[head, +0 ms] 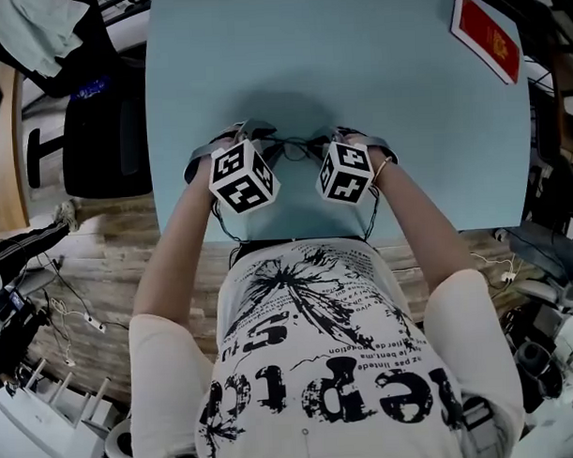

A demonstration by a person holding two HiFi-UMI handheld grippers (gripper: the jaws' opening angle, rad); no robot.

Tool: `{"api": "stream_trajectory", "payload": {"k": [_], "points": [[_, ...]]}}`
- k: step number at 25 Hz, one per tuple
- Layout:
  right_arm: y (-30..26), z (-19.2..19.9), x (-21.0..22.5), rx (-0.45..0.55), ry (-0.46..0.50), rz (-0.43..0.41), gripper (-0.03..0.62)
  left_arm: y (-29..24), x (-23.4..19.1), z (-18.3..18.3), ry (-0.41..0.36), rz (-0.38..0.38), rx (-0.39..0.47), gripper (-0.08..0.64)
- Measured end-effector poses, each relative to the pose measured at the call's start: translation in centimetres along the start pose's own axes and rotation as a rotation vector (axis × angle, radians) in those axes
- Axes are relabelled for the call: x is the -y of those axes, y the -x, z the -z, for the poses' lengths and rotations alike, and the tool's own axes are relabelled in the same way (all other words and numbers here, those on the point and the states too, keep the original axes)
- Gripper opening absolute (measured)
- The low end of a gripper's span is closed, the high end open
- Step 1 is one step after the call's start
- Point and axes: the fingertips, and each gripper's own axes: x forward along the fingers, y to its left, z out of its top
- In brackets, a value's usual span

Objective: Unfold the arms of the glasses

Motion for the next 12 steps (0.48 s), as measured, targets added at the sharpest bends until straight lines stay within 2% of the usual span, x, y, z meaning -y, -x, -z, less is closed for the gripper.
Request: {"api": "stream_trajectory", "payload": {"k": [3,5,8,12], "points": [[0.0,0.1,0.2,-0.016,-0.014,-0.015,0.037,-1.4,0.9,-0.1,-0.188,0.074,-0.096,0.121],[-0.1,0.3,0.3,-0.030,-0.028,-0.031,0.037,-2.3,1.3,0.1,-0.262,0.106,-0.140,0.105],[-0.1,0.2,0.3,-0.042,-0.031,-0.056,0.037,-3.2,1.8,0.5,-0.290,0.145,-0.172,0.091],[0.2,0.3,0.2,-0.045,-0.036,-0.096,0.037,-4.0,1.6,0.4,-0.331,0.144,-0.189,0.050]]}}
